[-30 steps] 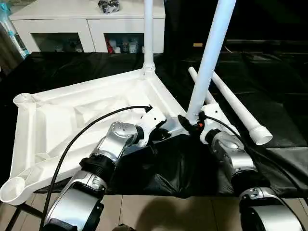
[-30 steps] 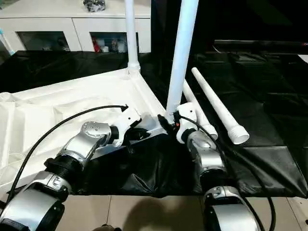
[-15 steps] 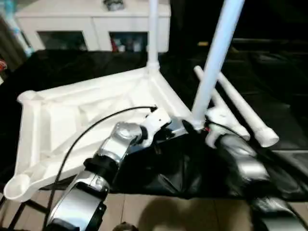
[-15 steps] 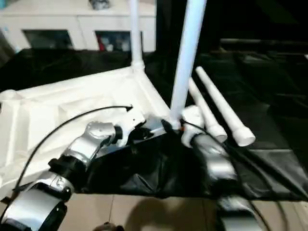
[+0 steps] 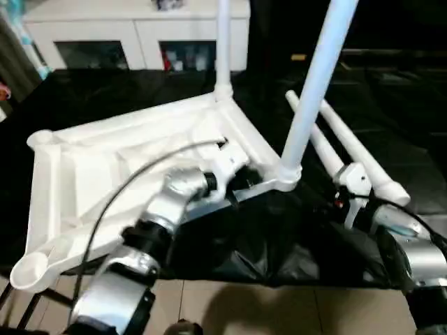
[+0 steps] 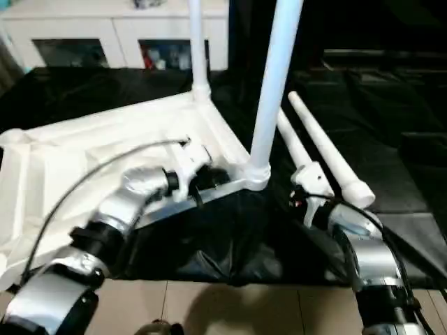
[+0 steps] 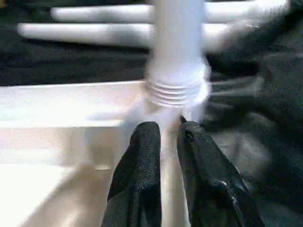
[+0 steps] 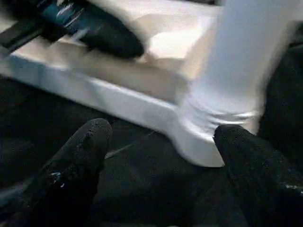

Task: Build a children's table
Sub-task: Rotate leg to tighten, then rotate table base

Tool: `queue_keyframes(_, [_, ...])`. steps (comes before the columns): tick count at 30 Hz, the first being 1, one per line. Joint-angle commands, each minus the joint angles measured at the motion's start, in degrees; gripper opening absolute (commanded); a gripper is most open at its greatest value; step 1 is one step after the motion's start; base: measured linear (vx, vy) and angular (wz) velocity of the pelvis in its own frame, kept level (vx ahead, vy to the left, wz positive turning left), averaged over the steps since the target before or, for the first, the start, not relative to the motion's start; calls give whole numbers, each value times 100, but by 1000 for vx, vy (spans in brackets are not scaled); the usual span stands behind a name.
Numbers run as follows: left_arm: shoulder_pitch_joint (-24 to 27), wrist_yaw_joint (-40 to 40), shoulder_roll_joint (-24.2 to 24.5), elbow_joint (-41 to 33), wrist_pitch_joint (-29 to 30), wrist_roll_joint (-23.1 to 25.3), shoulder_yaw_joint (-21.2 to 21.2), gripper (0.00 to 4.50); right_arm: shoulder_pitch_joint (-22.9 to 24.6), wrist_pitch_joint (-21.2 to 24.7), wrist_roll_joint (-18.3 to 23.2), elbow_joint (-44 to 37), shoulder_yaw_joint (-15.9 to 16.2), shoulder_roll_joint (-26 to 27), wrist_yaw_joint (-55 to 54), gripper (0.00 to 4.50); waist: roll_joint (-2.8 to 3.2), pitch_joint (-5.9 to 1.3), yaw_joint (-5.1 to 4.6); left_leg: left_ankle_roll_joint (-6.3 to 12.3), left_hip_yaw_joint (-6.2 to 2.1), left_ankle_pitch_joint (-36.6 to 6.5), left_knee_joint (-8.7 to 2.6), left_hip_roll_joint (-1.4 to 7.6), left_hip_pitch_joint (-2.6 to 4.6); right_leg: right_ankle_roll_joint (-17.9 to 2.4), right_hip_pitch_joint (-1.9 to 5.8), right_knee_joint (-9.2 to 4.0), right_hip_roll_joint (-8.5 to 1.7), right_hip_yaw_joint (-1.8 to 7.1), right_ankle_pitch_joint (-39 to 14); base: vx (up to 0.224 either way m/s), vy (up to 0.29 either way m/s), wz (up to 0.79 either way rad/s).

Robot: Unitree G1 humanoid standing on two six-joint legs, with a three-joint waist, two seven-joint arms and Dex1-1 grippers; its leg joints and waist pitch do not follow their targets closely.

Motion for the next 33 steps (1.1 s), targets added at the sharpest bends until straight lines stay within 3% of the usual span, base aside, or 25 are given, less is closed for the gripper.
queue_keyframes(1, [-163, 193, 209, -157, 121, -10, 192, 78, 27, 106, -139, -105, 198, 86, -46, 399, -109, -360, 20, 810, -142, -722, -312, 345, 175, -1406, 219, -383, -470, 204, 54, 0, 0, 0])
queue_keyframes(2, [-194, 244, 276, -171, 143, -4, 228, 78, 20, 133, -173, -107, 241, 113, -91, 399, -110, -355, 3, 703, -148, -813, -333, 347, 179, -1378, 216, -395, -468, 206, -115, 0, 0, 0])
queue_keyframes(3, [-252, 392, 499, -221, 205, 52, 341, 78, -50, 144, -270, -22, 299, 239, -265, 399, -67, -355, -2, 606, -157, -882, -349, 354, 188, -1359, 205, -392, -464, 209, -200, 0, 0, 0])
queue_keyframes(5, [-313, 648, 895, -319, 389, 171, 528, 78, -157, 184, -409, 106, 379, 445, -548, 399, -46, -370, -33, 476, -172, -872, -361, 346, 195, -1339, 200, -359, -443, 205, -78, 0, 0, 0])
queue_keyframes(7, [-313, 648, 895, -319, 389, 171, 528, 78, -157, 184, -409, 106, 379, 445, -548, 399, -50, -369, -58, 438, -161, -819, -357, 341, 206, -1374, 200, -358, -443, 211, 127, 0, 0, 0])
queue_keyframes(9, [-313, 648, 895, -319, 389, 171, 528, 78, -157, 184, -409, 106, 379, 445, -548, 399, -30, -394, 1, 484, -143, -607, -318, 346, 223, -1413, 195, -322, -449, 220, 500, 0, 0, 0])
queue_keyframes(10, [-293, 841, 1335, -406, 599, 361, 662, 85, -203, 303, -480, 136, 502, 565, -656, 361, -31, -423, 4, 536, -159, -407, -306, 342, 206, -1418, 205, -263, -443, 207, 772, 0, 0, 0])
queue_keyframes(11, [-228, 1081, 1800, -484, 882, 605, 803, 85, -247, 486, -523, 170, 572, 687, -804, 361, -79, -425, -3, 570, -156, -339, -308, 335, 191, -1409, 207, -256, -431, 196, 862, 0, 0, 0])
queue_keyframes(12, [-131, 1253, 2276, -520, 1111, 867, 888, 85, -314, 678, -580, 249, 614, 799, -984, 361, -79, -419, -74, 600, -179, -205, -308, 296, 126, -1384, 230, -197, -428, 181, 994, 0, 0, 0])
queue_keyframes(13, [-131, 1253, 2276, -520, 1111, 867, 888, 85, -314, 678, -580, 249, 614, 799, -984, 358, -38, -428, -130, 541, -182, -248, -306, 270, 129, -1289, 234, -218, -422, 162, 903, 0, 0, 0])
queue_keyframes(14, [-43, 1344, 2592, -537, 1282, 1017, 941, 85, -365, 808, -593, 301, 638, 860, -1089, 347, -35, -414, -147, 476, -168, -369, -298, 291, 187, -1348, 184, -252, -425, 181, 799, 0, 0, 0])
queue_keyframes(15, [-43, 1344, 2592, -537, 1282, 1017, 941, 56, -365, 808, -593, 301, 638, 860, -1089, 325, -24, -404, -138, 434, -160, -428, -299, 296, 193, -1379, 178, -259, -419, 185, 736, 0, 0, 0])
queue_keyframes(19, [109, 1486, 3131, -37, 1478, 1245, 751, 44, -547, 823, -719, 534, 738, 950, -1192, 308, 23, -373, -53, 135, -152, -882, -360, 336, 236, -1349, 136, -284, -420, 205, 305, 0, 0, 0])
queue_keyframes(20, [109, 1486, 3131, -37, 1478, 1245, 751, 44, -547, 823, -719, 534, 738, 950, -1192, 308, 23, -373, -53, 135, -152, -882, -360, 336, 236, -1349, 136, -284, -420, 205, 305, 0, 0, 0])
queue_keyframes(21, [109, 1486, 3131, -37, 1478, 1245, 751, 24, -547, 823, -719, 534, 738, 950, -1192, 288, 28, -364, -30, -46, -159, -1146, -389, 337, 250, -1292, 130, -291, -425, 218, 116, 0, 0, 0])
queue_keyframes(23, [106, 1572, 3246, 260, 1425, 1364, 614, 10, -613, 786, -798, 639, 769, 980, -1258, 271, 35, -364, -7, -195, -163, -1350, -404, 337, 273, -1254, 106, -294, -426, 228, 82, 0, 0, 0])
queue_keyframes(25, [126, 1533, 3261, 683, 1339, 1468, 382, 1, -708, 732, -897, 810, 766, 1027, -1394, 244, 25, -370, -31, -298, -180, -1415, -421, 307, 239, -1193, 149, -288, -442, 231, 144, 0, 0, 0])
queue_keyframes(28, [220, 1303, 3156, 691, 1398, 1457, 247, 0, -797, 724, -894, 953, 729, 1099, -1555, 227, 33, -383, -17, -279, -174, -1273, -399, 313, 238, -1261, 149, -271, -458, 236, 436, 0, 0, 0])
queue_keyframes(33, [295, 867, 3075, 879, 1360, 1555, 117, 0, -1102, 553, -865, 1414, 634, 1266, -1804, 184, 48, -391, -30, -262, -170, -1267, -386, 300, 228, -1342, 153, -267, -470, 232, 499, 0, 0, 0])
